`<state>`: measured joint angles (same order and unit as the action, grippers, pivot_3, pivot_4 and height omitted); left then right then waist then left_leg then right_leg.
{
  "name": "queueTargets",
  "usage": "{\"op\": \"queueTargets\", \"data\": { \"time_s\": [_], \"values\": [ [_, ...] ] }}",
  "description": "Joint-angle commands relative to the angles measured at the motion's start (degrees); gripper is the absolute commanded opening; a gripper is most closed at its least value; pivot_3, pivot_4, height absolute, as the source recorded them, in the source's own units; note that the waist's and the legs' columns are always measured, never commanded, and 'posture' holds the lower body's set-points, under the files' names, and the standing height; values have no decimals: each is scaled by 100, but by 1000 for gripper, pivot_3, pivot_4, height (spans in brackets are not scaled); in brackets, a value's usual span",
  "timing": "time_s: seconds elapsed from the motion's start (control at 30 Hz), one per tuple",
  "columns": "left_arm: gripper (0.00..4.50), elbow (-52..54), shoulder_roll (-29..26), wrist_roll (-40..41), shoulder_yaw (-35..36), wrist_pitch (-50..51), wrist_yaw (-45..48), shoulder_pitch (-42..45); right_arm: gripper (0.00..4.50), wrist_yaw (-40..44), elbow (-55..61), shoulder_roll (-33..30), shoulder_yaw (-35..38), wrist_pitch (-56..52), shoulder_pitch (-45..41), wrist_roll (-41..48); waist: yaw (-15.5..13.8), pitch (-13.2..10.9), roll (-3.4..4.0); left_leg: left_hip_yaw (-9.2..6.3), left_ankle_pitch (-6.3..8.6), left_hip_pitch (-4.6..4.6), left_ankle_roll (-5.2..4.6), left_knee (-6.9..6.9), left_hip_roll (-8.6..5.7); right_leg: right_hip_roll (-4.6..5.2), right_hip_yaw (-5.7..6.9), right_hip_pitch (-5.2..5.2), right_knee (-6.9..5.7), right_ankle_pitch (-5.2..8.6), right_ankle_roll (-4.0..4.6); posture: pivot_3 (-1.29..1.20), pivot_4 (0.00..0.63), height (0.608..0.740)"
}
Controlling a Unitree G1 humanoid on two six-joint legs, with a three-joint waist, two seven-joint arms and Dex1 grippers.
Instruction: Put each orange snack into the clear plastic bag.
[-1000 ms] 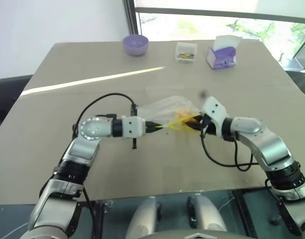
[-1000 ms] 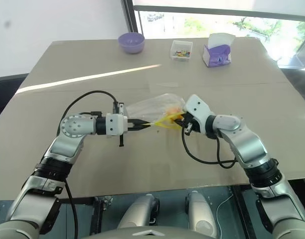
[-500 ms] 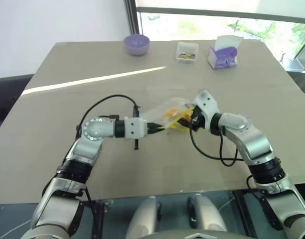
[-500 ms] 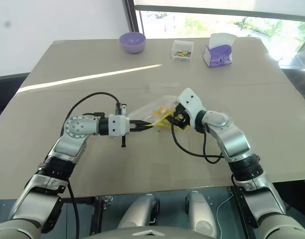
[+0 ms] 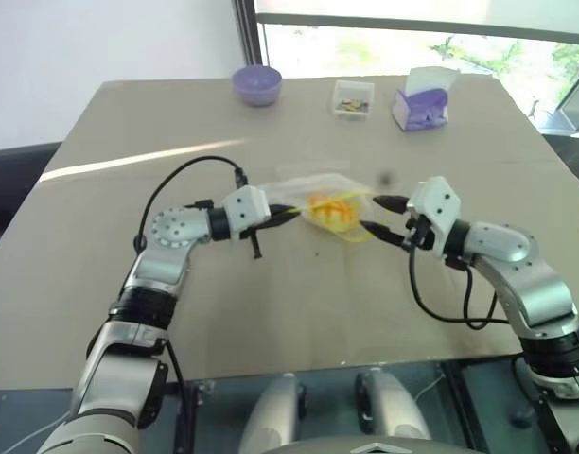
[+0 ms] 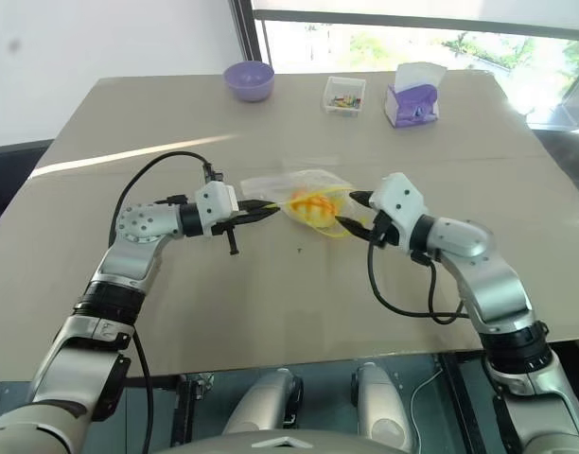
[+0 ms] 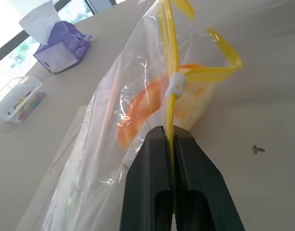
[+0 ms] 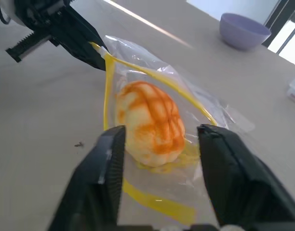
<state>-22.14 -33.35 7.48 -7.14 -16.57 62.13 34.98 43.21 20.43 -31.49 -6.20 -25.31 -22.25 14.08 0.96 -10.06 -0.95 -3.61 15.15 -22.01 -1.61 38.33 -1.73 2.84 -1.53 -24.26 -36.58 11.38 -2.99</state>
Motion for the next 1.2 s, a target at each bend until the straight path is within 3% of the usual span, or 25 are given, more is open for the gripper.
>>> {"op": "queueTargets", "data": {
  "time_s": [0.03, 0.1, 0.3, 0.73, 1.17, 1.2],
  "values": [
    [0, 55, 16, 146, 189, 74, -49, 172, 1072, -178, 210, -247, 99, 570, 25, -473, -6, 0, 0, 0, 0, 0, 0, 0, 0, 0, 0, 0, 0, 0, 0, 0, 150, 740],
    [0, 74, 23, 181, 210, 121, -35, 207, 1402, -292, -10, -440, -26, 981, 92, -970, -16, 0, 0, 2, 0, -1, 0, 2, -3, 3, 0, 0, 0, 0, 0, 0, 150, 740],
    [0, 138, 1, 256, 255, 243, -3, 278, 4191, -1092, -653, -460, -245, 1975, 177, -2209, -18, 0, -1, 4, 0, -2, 0, 1, -4, 3, 0, 0, 1, 0, 0, 0, 150, 740],
    [0, 322, -49, 288, 276, 391, 10, 309, 4191, -1107, -1224, -439, -592, 2605, 314, -3007, -16, 0, -2, 7, 0, -2, 0, 1, -4, 2, -4, -1, 1, 0, 0, 0, 150, 740],
    [0, 656, -68, 286, 289, 561, -34, 147, 4191, -1372, -2156, 50, -693, 3090, -316, -3216, -8, 0, -1, 7, 0, 0, 1, 1, -4, 1, -6, -1, 1, 0, 1, 0, 150, 740],
    [0, 669, -69, 284, 293, 570, -42, 139, 3965, -1364, -2205, 71, -691, 3108, -340, -3202, -10, 0, -1, 7, -1, 0, 1, 1, -4, 1, -6, -1, 1, 0, 1, 0, 150, 740]
  ]
}}
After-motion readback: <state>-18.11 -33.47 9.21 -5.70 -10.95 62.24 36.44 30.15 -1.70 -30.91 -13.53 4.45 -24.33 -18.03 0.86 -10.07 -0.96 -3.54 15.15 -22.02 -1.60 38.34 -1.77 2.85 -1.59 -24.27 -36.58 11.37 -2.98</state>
